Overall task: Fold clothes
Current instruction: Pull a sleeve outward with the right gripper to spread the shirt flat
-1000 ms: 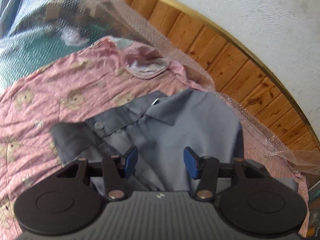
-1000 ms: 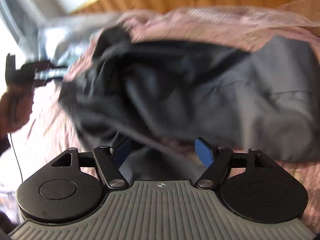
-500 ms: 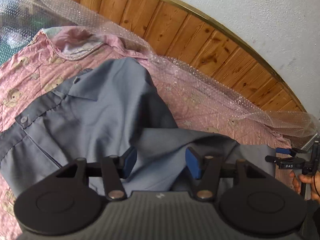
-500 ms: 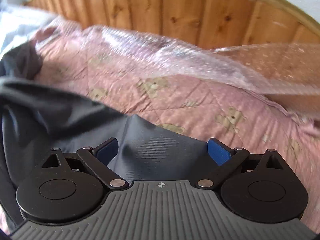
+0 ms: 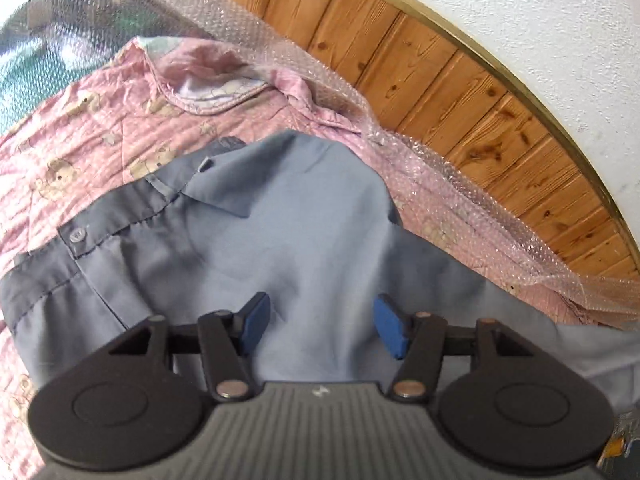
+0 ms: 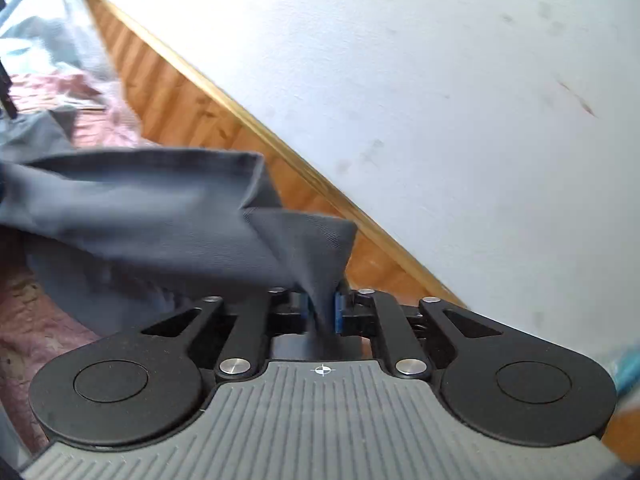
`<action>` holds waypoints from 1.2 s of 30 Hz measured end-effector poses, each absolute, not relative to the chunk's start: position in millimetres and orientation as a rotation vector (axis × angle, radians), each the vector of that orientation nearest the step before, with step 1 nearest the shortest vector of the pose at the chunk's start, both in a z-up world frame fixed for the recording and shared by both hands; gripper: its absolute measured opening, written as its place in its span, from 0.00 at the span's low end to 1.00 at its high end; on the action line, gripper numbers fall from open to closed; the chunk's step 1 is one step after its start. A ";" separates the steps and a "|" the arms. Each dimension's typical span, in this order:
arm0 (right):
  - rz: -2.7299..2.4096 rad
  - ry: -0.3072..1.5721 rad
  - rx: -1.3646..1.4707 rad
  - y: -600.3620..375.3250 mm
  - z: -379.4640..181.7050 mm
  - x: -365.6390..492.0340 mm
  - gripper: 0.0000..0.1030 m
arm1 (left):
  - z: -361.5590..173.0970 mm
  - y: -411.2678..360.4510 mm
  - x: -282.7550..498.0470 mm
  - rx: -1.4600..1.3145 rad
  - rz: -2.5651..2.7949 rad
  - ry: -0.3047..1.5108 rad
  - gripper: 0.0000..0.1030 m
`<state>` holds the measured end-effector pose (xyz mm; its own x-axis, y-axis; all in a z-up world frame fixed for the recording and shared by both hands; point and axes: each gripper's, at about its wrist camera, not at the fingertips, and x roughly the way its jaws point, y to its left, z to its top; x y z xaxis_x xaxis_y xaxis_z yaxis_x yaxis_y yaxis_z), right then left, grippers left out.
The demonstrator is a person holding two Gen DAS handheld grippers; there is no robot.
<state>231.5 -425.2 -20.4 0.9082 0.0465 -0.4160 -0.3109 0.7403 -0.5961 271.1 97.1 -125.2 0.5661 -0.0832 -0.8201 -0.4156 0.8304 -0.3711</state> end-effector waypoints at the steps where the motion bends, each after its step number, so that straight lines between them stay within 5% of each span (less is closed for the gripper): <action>1: 0.135 0.447 -0.729 -430.6 -51.1 230.4 0.46 | -131.3 93.7 274.3 -0.572 0.205 0.974 0.56; 3: 0.042 0.636 -0.734 -447.2 -125.8 231.7 0.84 | -145.1 83.9 281.3 -0.542 0.193 1.019 0.56; 6: 0.060 1.065 -0.578 -477.1 -202.4 225.6 0.31 | -149.4 72.3 284.0 -0.487 0.167 1.055 0.56; 7: 0.076 1.043 -0.513 -479.6 -194.2 213.0 0.32 | -148.8 69.8 282.1 -0.467 0.160 1.054 0.57; 9: 0.110 0.981 -0.384 -484.7 -172.2 190.8 0.75 | -148.9 66.7 278.9 -0.438 0.156 1.056 0.60; 10: 0.116 0.930 -0.327 -487.2 -154.7 188.7 0.84 | -149.8 65.9 277.8 -0.428 0.160 1.062 0.61; 15: 0.112 0.719 -0.163 -493.2 -90.7 243.1 0.94 | -157.8 61.3 276.2 -0.444 0.185 1.100 0.61; 18: 0.136 0.755 -0.164 -492.1 -109.2 320.3 0.95 | -153.9 48.6 277.6 -0.423 0.171 1.095 0.61; 20: 0.144 0.869 -0.172 -491.6 -136.5 370.4 0.80 | -148.3 43.8 278.0 -0.402 0.171 1.083 0.61; 21: 0.144 0.935 -0.173 -492.1 -151.5 392.2 0.35 | -144.3 43.1 277.4 -0.394 0.169 1.073 0.61; 22: 0.128 0.950 -0.112 -501.9 -153.0 401.0 0.02 | -139.9 45.2 275.4 -0.383 0.175 1.061 0.61; 27: -0.191 0.618 0.382 -592.9 -74.6 363.2 0.00 | -124.0 74.7 257.5 -0.345 0.262 1.001 0.62; 29: -0.341 0.650 0.409 -613.1 -89.2 366.8 0.06 | -128.6 94.5 249.5 -0.380 0.306 1.013 0.62; 31: -0.428 0.808 0.313 -616.1 -127.9 381.8 0.49 | -129.9 112.9 235.7 -0.401 0.355 1.017 0.62; 34: -0.482 0.918 0.230 -606.3 -153.7 360.9 0.40 | -128.8 142.2 205.1 -0.418 0.443 0.999 0.62; 36: -0.516 0.790 0.205 -582.7 -135.2 312.6 0.51 | -131.2 169.3 179.1 -0.451 0.521 0.976 0.63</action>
<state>312.6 -582.7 -135.2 0.5883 -0.3647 -0.7217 0.5142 0.8576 -0.0142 179.1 169.3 -131.2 0.4570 0.2107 -0.8642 -0.6008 0.7895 -0.1252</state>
